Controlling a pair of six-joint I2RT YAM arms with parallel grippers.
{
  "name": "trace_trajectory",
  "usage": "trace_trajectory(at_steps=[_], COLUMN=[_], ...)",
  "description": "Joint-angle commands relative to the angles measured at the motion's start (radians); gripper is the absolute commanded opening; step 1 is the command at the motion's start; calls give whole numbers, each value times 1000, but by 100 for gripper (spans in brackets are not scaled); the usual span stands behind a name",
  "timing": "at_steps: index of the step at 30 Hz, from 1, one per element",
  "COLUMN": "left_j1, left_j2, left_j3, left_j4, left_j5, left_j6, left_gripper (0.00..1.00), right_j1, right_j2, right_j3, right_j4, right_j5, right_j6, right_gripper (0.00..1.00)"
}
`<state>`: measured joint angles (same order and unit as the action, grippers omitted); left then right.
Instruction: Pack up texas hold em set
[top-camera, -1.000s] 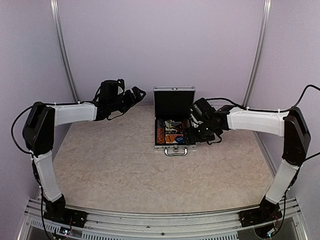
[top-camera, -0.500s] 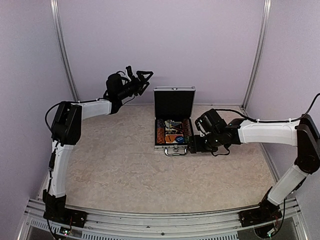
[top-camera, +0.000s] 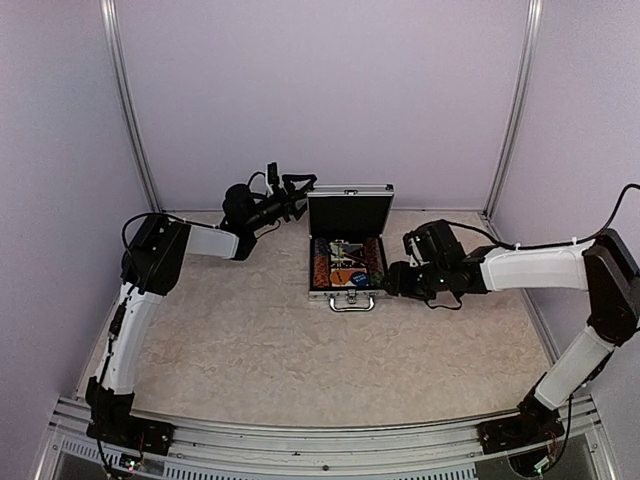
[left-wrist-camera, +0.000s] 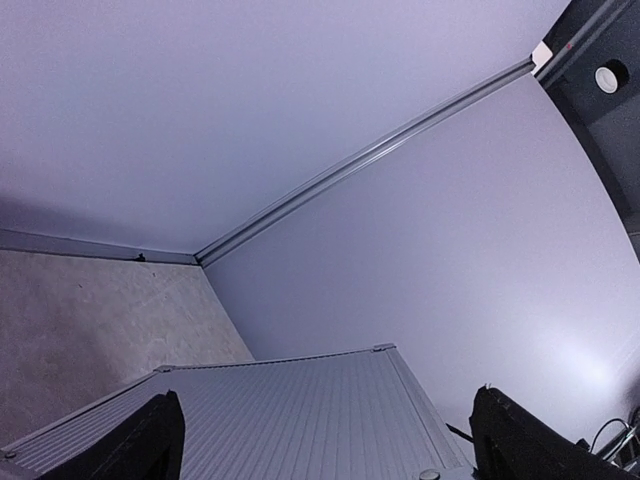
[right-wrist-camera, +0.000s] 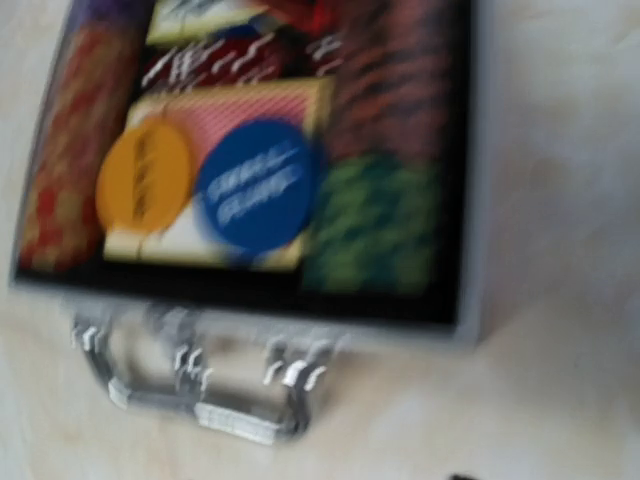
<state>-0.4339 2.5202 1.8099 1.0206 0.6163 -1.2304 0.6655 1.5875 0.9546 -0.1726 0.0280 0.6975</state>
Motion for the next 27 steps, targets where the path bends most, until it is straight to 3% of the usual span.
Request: trace_trajectory(at_steps=[1,5,8,16,23,27], left_j1=[-23,-31,-37,-41,-44,-45], left_j2=[-37,-34,-39,-125,-190,-247], left_j3=[-76,-96,-116,-252,-394,-491], left_j4=[60,81,99,169,239,239], left_j5=[48,49,51,51,37,14], left_j6=[-27,-37,-47,-47,-68,-35], left_gripper=[98,98,99,99,99,99], right_j1=[-141,-211,-213,-226,-228,-226], right_j2=[64,232,292,334,337,245], right_j3=[-109,-50,-43,-168,-192,-210], right_j4=[389,577,729,1045,1057,846], right_j5=[-229,-416,-491,-521,-535,-477], right_j6=[123,210,301,475,483,410], right_gripper=[49,36,35,34,34,36])
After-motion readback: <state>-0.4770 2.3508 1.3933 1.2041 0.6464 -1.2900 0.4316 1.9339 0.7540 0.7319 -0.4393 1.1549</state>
